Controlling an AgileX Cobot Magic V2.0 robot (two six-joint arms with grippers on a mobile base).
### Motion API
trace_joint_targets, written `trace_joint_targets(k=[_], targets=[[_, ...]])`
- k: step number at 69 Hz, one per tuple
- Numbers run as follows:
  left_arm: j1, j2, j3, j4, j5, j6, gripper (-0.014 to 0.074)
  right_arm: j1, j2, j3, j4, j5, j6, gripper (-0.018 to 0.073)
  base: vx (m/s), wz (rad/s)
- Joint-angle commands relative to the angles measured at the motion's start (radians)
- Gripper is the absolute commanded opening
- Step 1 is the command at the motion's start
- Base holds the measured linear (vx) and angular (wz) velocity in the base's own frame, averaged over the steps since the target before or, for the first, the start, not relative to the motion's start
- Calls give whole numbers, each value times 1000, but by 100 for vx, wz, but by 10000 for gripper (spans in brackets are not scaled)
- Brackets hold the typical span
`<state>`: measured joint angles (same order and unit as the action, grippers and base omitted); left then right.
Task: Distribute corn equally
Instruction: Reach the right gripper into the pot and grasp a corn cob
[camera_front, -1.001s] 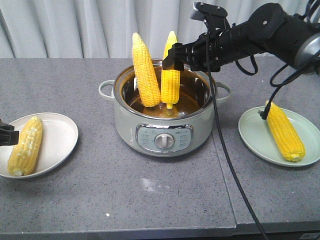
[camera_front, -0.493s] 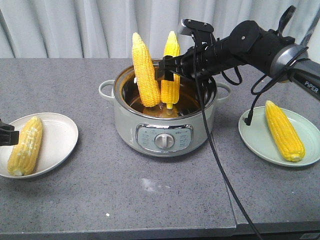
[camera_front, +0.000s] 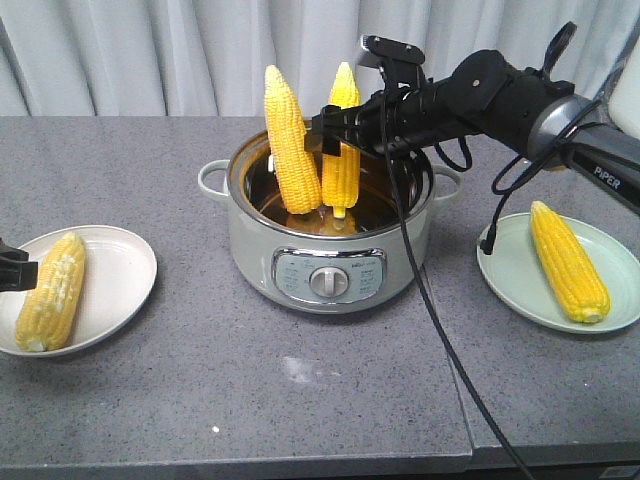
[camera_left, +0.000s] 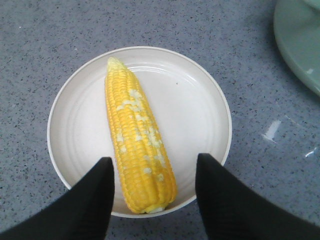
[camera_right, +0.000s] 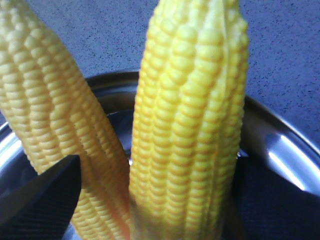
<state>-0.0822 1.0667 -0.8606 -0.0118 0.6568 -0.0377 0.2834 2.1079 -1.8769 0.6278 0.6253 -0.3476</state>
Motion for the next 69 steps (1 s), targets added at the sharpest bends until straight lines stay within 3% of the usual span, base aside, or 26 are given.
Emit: trace_joint_targets(k=[1, 19, 51, 69], targets=[[-3, -21, -24, -10, -51, -8, 370, -11, -37, -26, 2, -53, -5, 550, 0, 0], [-3, -21, -24, -10, -52, -8, 370, -11, -31, -26, 0, -78, -9, 479, 0, 0], [-3, -21, -24, -10, -52, -8, 370, -11, -31, -26, 0, -62, -16, 192, 0, 0], [-3, -21, -24, -10, -52, -8, 370, -11, -32, -26, 0, -58, -52, 162, 0, 0]])
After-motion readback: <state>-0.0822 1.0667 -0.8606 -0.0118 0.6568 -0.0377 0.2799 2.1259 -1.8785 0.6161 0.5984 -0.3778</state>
